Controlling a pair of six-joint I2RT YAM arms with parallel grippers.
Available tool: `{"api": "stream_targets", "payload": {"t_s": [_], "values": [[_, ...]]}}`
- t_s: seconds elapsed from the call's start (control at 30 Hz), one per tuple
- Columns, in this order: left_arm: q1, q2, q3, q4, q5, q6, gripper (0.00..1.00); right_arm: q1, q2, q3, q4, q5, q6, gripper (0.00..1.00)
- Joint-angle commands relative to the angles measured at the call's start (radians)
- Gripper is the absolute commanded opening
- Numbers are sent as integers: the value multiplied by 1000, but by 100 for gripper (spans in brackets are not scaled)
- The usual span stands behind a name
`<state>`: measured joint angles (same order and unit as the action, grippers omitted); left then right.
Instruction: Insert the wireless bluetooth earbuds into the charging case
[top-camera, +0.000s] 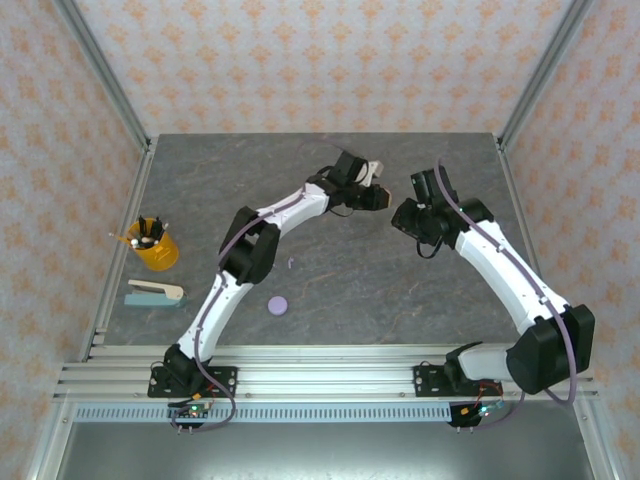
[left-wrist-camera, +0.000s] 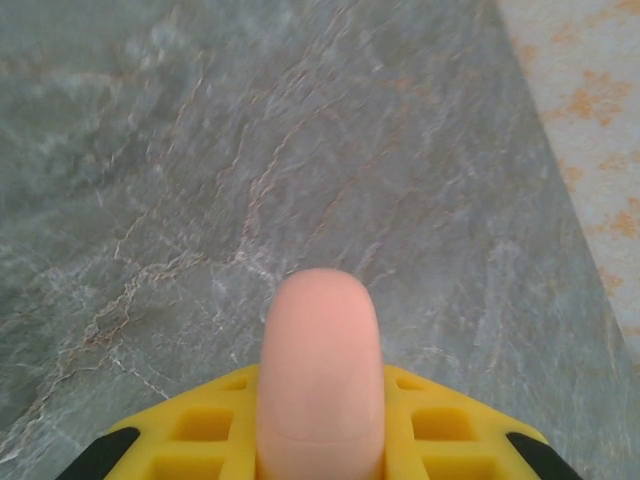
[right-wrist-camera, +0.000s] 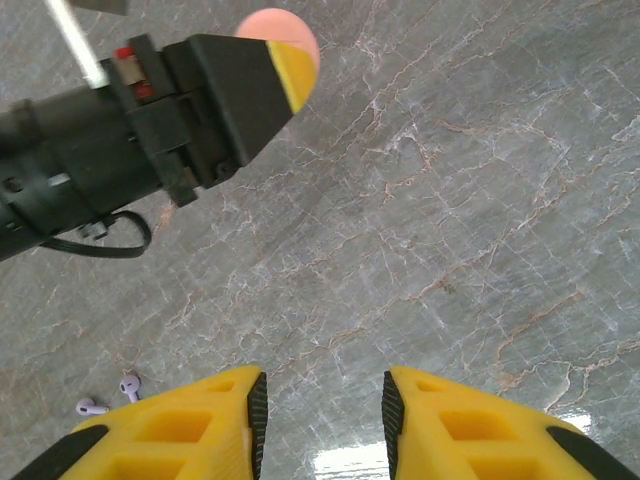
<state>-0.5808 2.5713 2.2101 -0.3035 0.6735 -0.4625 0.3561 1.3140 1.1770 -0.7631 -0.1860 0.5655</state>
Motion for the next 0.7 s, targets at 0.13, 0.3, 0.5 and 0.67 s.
{"api": "stream_targets", "payload": {"t_s": [0.13, 0.3, 0.5, 0.67], "values": [[15, 133, 224, -184, 38, -157, 0, -7, 20, -25, 37, 22, 14, 37], [39, 159, 238, -199, 26, -195, 10, -8, 17, -33, 37, 25, 13, 39], [59, 164, 249, -237, 13, -192, 36, -8, 11, -30, 33, 27, 15, 43], [72, 158, 261, -274, -8, -179, 54, -8, 8, -21, 31, 20, 20, 44]]}}
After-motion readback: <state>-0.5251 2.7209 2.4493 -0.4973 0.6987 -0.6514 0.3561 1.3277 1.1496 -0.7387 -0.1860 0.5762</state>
